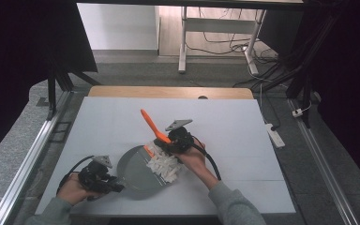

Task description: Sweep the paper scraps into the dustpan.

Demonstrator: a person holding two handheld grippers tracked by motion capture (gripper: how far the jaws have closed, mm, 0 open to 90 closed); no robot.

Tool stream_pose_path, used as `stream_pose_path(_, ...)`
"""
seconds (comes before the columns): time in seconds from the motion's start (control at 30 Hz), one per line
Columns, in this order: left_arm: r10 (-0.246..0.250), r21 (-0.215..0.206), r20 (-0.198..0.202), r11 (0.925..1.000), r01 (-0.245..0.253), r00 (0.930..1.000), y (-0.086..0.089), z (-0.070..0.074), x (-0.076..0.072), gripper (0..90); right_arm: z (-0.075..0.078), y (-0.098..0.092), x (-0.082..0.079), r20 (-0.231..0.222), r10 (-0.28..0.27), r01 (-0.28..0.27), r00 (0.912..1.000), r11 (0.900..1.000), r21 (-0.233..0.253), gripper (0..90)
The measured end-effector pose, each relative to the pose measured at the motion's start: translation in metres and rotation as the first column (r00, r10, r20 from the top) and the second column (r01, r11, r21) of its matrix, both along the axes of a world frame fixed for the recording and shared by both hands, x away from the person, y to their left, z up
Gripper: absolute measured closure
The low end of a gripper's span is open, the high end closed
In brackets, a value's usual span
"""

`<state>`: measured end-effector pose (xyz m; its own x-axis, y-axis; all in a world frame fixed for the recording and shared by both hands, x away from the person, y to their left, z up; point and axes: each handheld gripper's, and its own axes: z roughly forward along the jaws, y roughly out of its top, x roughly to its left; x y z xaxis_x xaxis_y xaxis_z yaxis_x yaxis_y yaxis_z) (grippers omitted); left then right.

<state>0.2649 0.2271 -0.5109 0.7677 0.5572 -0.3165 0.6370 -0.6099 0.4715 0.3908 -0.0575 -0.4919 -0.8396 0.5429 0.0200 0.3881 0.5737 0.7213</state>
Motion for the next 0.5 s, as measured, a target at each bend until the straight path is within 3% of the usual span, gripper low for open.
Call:
stream_pose_path(0.3, 0.000, 0.000, 0.000, 1.0000, 0.000, 1.0000, 0.000, 0.000, 0.000, 61.3, 0.003, 0.017, -0.016, 0.028, 0.092, -0.092, 0.9954, 0.996, -0.007, 70.2)
stream_pose_path(0.5, 0.000, 0.000, 0.000, 1.0000, 0.000, 1.0000, 0.000, 0.000, 0.000, 61.3, 0.016, 0.021, -0.026, 0.063, 0.141, -0.143, 0.9881, 0.989, 0.039, 70.2)
